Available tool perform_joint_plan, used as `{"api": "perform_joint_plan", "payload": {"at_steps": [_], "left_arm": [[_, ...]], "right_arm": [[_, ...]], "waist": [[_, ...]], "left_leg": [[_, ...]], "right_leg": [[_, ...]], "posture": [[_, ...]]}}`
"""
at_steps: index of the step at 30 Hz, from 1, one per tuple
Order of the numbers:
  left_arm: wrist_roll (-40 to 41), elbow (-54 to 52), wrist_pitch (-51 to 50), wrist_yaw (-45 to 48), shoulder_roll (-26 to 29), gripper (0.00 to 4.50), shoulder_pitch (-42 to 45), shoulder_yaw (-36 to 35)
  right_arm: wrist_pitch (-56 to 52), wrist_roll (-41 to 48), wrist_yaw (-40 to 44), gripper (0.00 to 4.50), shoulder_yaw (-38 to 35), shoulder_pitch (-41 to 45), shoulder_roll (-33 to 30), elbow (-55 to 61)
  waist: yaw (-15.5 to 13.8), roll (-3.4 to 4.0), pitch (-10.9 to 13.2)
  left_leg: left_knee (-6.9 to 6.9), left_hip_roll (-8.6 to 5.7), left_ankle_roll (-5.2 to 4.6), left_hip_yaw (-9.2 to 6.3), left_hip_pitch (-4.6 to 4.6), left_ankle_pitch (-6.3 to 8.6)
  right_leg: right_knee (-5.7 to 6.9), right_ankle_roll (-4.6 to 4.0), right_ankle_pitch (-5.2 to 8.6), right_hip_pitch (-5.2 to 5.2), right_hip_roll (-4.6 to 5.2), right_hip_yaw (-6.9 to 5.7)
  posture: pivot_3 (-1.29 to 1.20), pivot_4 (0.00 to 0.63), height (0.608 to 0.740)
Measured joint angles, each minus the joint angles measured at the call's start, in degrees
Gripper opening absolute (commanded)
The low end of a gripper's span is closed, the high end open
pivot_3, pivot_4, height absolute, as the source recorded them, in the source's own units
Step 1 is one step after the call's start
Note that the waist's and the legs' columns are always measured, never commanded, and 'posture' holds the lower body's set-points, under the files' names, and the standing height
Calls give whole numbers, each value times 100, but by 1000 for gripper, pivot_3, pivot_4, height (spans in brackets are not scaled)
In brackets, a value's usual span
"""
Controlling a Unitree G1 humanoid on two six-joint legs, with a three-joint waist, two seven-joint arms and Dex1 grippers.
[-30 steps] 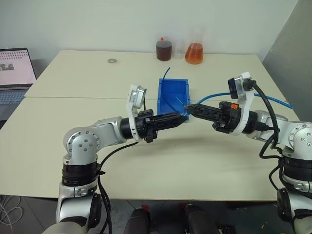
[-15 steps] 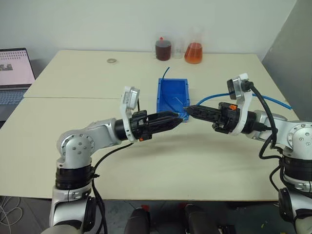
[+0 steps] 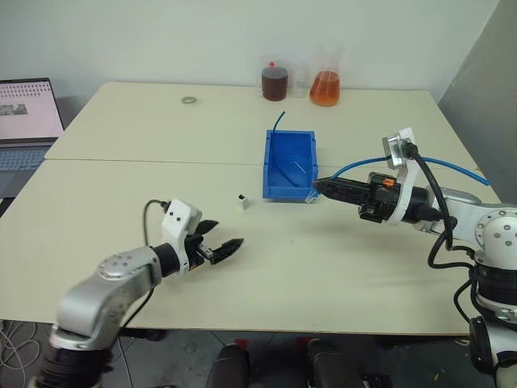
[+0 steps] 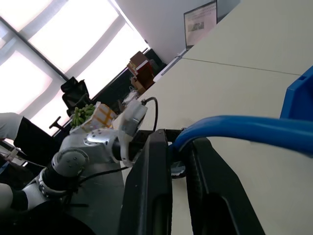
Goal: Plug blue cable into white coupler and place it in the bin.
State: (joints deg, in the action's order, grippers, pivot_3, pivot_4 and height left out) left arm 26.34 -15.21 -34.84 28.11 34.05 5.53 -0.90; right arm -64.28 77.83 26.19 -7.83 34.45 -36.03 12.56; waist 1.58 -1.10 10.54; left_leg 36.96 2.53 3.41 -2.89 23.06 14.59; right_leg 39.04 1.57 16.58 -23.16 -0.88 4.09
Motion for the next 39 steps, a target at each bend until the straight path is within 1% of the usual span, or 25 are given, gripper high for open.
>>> {"api": "perform_joint_plan", "payload": {"at_steps": [2,5,6,10,11,14,16,20,25,27,28,32,39], "left_arm": [[-292,363,432,53,-60,4471,112,133],[-733,1321,1120,314,-79,4471,693,241],[-831,1765,1390,458,-189,4471,927,264],[-1053,2948,2177,921,-467,4471,1592,388],[-1135,3418,2418,1124,-529,4471,1863,410],[-1174,4100,2653,1588,-596,4471,2313,422],[-1240,4459,2813,1880,-652,4471,2516,471],[-1408,5006,3145,2140,-755,4471,2836,517],[-1634,5647,3492,2253,-932,4471,3205,520],[-1693,5810,3587,2252,-976,4104,3296,514],[-1759,5912,3661,2241,-990,4010,3348,513],[-1814,6184,3810,2212,-1019,3158,3482,485],[-1841,6248,3916,2241,-1018,1801,3475,466]], "right_arm": [[1,-62,21,116,8,-1,14,-2],[5,-201,101,116,17,22,55,-2],[6,-245,121,116,16,30,67,-7],[7,-314,139,116,21,56,126,-26],[7,-353,138,116,15,53,126,-23],[4,-378,132,116,-2,49,115,-14],[2,-390,124,116,-13,43,107,3],[-2,-400,95,116,-30,37,107,22],[-3,-400,38,116,-65,-1,103,64],[-3,-400,-1,116,-70,-14,103,66],[-3,-400,-12,116,-71,-19,103,68],[-2,-403,-24,116,-107,-31,103,71],[-1,-413,-38,116,-117,-43,118,71]], "waist": [[-6,0,0],[-7,0,0],[-4,1,-1],[-23,1,-1],[-29,3,-2],[-26,4,-3],[-22,6,-4],[-33,7,-6],[-40,10,-9],[-41,11,-9],[-41,11,-9],[-33,12,-10],[1,12,-10]], "left_leg": [[0,0,0,0,1,0],[0,0,-1,1,-1,0],[1,-2,-1,3,1,0],[1,-4,-1,-1,2,0],[1,-5,-1,-1,1,-1],[4,-6,-1,-1,0,-1],[4,-7,-1,-1,0,-1],[6,-9,-2,-4,0,-1],[8,-11,-4,-6,-3,-2],[9,-11,-5,-8,-3,-3],[9,-11,-5,-7,-4,-3],[9,-12,-6,-7,-5,-4],[9,-12,-7,-6,-11,-4]], "right_leg": [[2,0,0,-2,-1,-1],[4,0,0,-2,-4,-1],[4,0,0,-2,-3,-1],[5,-1,-1,-1,-1,-6],[6,-2,-1,1,0,-6],[11,-1,-2,3,0,-6],[10,-1,-2,4,1,-5],[12,0,-3,6,3,-7],[16,2,-4,10,4,-8],[19,2,-4,10,4,-9],[21,2,-4,10,4,-9],[25,2,-4,10,4,-8],[36,1,-3,10,3,-6]], "posture": [[0,150,740],[0,150,740],[0,150,740],[0,150,740],[0,150,740],[0,150,740],[0,150,740],[0,150,740],[0,150,740],[0,150,740],[0,150,740],[0,150,740],[0,150,740]]}}
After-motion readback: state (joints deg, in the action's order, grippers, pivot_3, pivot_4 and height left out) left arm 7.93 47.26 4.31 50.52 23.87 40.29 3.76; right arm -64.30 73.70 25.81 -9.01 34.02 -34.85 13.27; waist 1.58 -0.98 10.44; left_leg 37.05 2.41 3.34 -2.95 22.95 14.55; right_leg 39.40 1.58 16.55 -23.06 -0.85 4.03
